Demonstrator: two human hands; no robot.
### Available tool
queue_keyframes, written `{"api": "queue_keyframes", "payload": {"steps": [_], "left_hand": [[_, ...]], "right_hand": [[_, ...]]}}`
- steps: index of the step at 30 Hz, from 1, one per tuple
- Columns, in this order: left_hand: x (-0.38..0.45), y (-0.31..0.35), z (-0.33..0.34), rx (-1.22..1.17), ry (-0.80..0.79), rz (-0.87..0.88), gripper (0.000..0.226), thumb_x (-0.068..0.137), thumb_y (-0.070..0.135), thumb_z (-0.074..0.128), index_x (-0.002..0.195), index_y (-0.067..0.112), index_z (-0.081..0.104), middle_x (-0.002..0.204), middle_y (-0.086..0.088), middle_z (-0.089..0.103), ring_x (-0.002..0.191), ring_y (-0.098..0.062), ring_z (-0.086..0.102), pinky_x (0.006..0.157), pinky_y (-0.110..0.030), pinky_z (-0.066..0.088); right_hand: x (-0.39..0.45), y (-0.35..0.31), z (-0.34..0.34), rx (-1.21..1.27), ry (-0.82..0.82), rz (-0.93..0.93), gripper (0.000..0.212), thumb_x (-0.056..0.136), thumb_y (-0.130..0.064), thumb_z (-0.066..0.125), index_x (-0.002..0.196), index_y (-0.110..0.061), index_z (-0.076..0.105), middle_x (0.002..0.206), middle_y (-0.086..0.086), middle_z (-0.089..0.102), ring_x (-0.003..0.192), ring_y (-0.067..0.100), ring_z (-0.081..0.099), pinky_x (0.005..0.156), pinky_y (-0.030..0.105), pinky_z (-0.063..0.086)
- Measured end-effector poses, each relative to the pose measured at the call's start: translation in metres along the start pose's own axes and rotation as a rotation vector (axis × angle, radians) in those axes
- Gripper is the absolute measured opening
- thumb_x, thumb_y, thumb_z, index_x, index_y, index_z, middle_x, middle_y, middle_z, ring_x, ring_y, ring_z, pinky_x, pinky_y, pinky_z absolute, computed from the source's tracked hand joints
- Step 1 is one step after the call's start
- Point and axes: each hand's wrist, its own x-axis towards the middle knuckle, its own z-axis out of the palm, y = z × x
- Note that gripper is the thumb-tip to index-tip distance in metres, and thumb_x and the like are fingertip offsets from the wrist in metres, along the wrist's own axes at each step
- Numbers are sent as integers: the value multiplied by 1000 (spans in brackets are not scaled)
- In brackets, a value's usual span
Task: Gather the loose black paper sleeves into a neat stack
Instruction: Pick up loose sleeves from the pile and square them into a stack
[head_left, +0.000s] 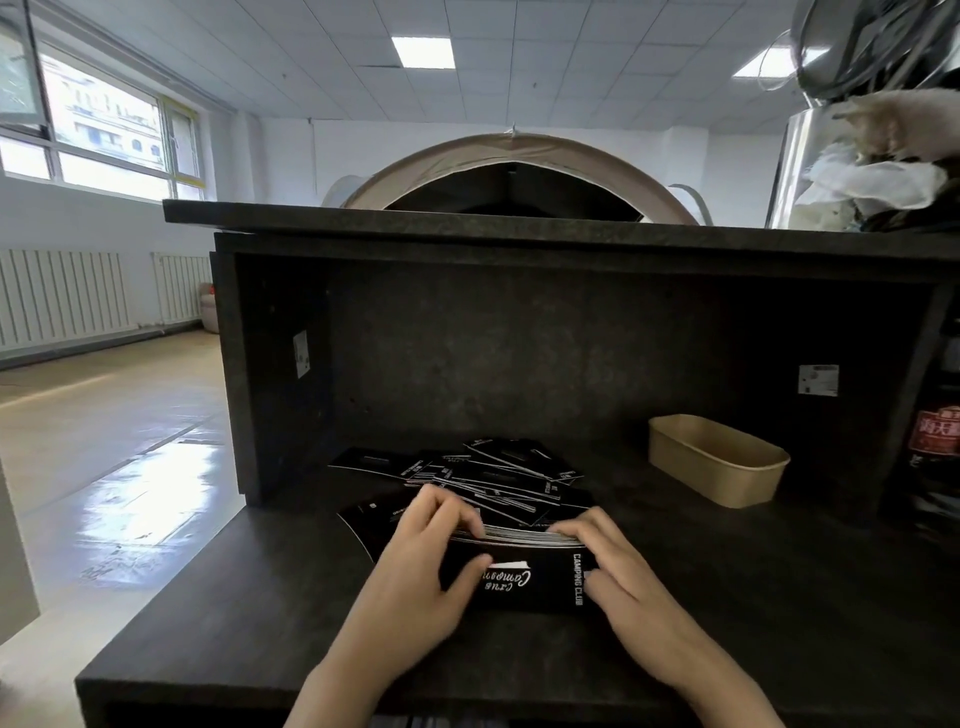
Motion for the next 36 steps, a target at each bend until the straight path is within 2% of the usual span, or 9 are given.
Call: {"api": "queue_keyframes", "payload": {"steps": [5, 11, 16, 19, 22, 24, 27, 33, 36], "left_hand": [[-2, 0, 6, 150, -130, 81, 57, 86, 42, 63, 137, 39, 38, 144, 26, 22, 140, 6, 16, 112, -10, 17], [-1, 3, 10, 175, -222, 102, 59, 89, 46, 56, 142, 42, 29, 127, 28, 33, 119, 7, 40, 103, -18, 38], [-1, 7, 6, 92, -195, 28, 48, 92, 59, 34, 135, 42, 42, 118, 29, 42, 111, 8, 49, 93, -16, 43], [1, 2, 3, -17, 39, -103, 43, 97, 49, 29, 124, 33, 58, 114, 25, 52, 110, 5, 54, 95, -13, 40], [-2, -15, 4, 216, 208, -277, 28, 97, 29, 47, 123, 27, 59, 117, 15, 57, 110, -6, 56, 95, -27, 44], [-6, -21, 7, 396, 143, -452, 39, 94, 30, 56, 132, 25, 52, 132, 5, 54, 125, -18, 51, 102, -35, 40], [-7, -25, 13, 498, 4, -561, 52, 97, 45, 46, 145, 28, 36, 151, 3, 39, 145, -17, 28, 116, -34, 25], [1, -29, 10, 589, -1, -589, 45, 98, 45, 42, 139, 30, 43, 138, 6, 51, 129, -14, 48, 114, -33, 29], [7, -38, 2, 623, -45, -613, 50, 95, 54, 42, 140, 33, 42, 134, 6, 48, 127, -15, 47, 111, -34, 30]], "right_hand": [[0, 0, 3, -96, 12, -72, 27, 91, -35, 48, 118, -36, 50, 116, -23, 42, 114, -2, 47, 95, 19, 41], [1, 3, 9, -248, 54, -83, 49, 93, -38, 57, 137, -42, 37, 122, -35, 29, 119, -15, 37, 100, 11, 36], [1, 6, 9, -278, 95, -106, 41, 92, -37, 59, 130, -42, 45, 116, -32, 36, 114, -11, 43, 94, 9, 39], [1, 9, 9, -279, 103, -99, 37, 92, -39, 59, 126, -40, 46, 116, -32, 38, 114, -11, 43, 97, 14, 41], [2, 9, 10, -289, 110, -94, 33, 92, -39, 57, 124, -40, 46, 118, -30, 38, 113, -11, 44, 96, 17, 43], [2, 9, 10, -293, 122, -81, 32, 93, -38, 57, 122, -40, 47, 118, -30, 38, 112, -10, 45, 96, 18, 43], [1, 11, 10, -286, 140, -62, 31, 92, -36, 58, 121, -38, 48, 117, -28, 38, 110, -9, 47, 95, 20, 45], [2, 11, 9, -284, 140, -42, 33, 93, -37, 57, 124, -37, 47, 118, -29, 37, 110, -9, 47, 95, 19, 45], [2, 11, 10, -286, 140, -35, 35, 93, -38, 56, 126, -36, 46, 119, -30, 35, 111, -8, 47, 96, 21, 45]]}}
